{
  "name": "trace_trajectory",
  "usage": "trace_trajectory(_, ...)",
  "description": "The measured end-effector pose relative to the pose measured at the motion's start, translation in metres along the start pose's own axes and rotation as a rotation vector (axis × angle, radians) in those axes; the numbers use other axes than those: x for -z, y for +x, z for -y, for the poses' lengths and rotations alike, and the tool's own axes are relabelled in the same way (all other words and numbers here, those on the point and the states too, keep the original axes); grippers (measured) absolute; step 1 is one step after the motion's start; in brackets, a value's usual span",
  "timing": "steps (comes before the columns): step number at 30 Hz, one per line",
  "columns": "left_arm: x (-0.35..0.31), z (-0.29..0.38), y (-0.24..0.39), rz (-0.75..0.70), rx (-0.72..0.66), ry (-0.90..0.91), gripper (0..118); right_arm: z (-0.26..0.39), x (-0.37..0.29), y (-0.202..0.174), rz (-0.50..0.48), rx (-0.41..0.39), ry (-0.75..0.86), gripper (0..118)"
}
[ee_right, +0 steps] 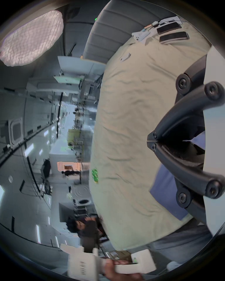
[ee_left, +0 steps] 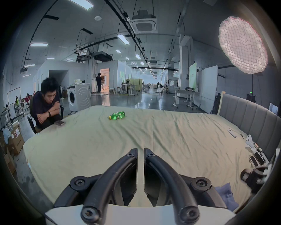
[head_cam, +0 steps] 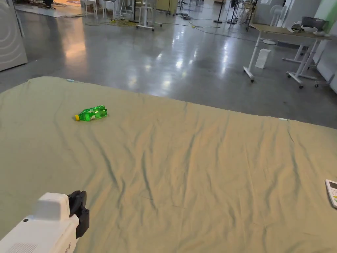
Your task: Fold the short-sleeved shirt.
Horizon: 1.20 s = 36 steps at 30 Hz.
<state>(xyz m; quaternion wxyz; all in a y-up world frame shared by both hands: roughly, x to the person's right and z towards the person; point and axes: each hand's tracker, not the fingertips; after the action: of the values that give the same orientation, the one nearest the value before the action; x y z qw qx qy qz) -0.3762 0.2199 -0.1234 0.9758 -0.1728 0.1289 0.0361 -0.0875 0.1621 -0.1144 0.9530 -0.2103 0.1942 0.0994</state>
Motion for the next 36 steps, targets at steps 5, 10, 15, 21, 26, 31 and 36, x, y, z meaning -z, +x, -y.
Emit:
trace_trajectory(5, 0.000, 0.019, -0.004, 0.010, -0.013, -0.063, 8, 0.040, 0.033, -0.020, 0.040, -0.061, -0.077, 0)
trace_trajectory(10, -0.003, 0.030, -0.003, 0.101, -0.039, -0.202, 8, 0.064, 0.048, -0.007, 0.102, -0.018, -0.127, 0)
trace_trajectory(15, 0.015, 0.043, -0.016, 0.320, -0.212, -0.398, 24, 0.065, 0.051, -0.002, 0.125, -0.001, -0.124, 0)
trace_trajectory(21, 0.052, 0.063, -0.026, 0.628, -0.397, -0.624, 88, 0.071, 0.053, 0.003, 0.147, 0.022, -0.130, 0)
trace_trajectory(26, 0.091, 0.095, -0.009, 0.795, -0.472, -0.851, 88, 0.074, 0.050, 0.004, 0.145, 0.013, -0.116, 0)
trace_trajectory(31, 0.112, 0.121, 0.005, 0.948, -0.642, -0.885, 88, 0.076, 0.049, 0.004, 0.141, 0.006, -0.106, 0)
trace_trajectory(36, 0.129, 0.146, 0.012, 0.912, -0.631, -0.899, 63, 0.076, 0.048, 0.005, 0.140, 0.003, -0.104, 0)
